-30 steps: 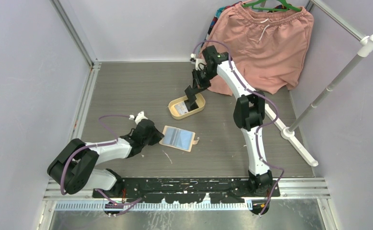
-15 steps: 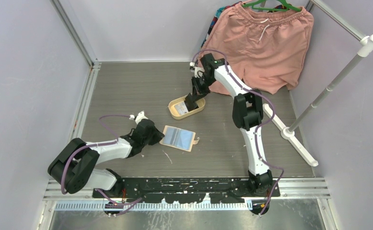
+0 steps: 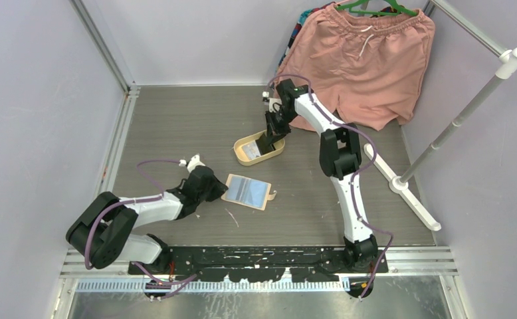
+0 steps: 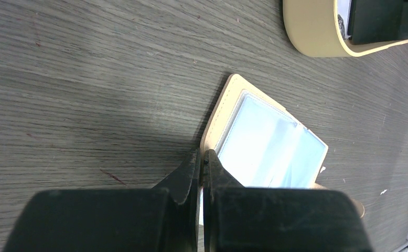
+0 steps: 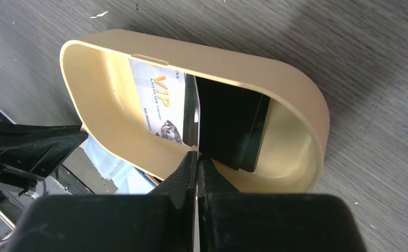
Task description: Take the credit cards out of the card holder
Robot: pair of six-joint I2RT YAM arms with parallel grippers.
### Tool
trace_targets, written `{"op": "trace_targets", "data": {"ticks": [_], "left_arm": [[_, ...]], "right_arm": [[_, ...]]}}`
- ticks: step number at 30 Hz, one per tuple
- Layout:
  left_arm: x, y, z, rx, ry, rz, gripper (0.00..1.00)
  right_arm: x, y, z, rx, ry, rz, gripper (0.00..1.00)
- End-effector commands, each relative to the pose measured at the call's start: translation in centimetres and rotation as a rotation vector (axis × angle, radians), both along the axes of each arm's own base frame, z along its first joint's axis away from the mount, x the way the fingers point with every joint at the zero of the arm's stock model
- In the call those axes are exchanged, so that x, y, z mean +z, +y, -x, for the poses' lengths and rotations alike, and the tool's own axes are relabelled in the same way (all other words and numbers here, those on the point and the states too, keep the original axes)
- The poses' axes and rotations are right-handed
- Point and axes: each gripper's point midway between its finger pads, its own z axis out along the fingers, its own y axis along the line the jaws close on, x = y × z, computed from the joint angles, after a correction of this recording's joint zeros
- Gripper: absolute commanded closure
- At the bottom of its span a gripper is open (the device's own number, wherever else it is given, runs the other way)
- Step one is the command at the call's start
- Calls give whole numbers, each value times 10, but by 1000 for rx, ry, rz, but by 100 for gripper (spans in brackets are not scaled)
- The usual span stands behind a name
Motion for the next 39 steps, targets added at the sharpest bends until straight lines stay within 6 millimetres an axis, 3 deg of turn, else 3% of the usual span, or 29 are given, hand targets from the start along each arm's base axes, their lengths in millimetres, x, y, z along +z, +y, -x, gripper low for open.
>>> {"op": "trace_targets", "data": {"ticks": [1,37,39], "left_arm": [[-65,48,68,-43,271,-224,100],[-66,47,70,-46,279,-224,100],[-66,48,69,-45,278,-223,100]], "right_arm": [[3,3,-6,-3,-30,3,99],[-1,-28,-19,-58,-58,92,99],[0,-30,-20,-62,-64,98,92]]}}
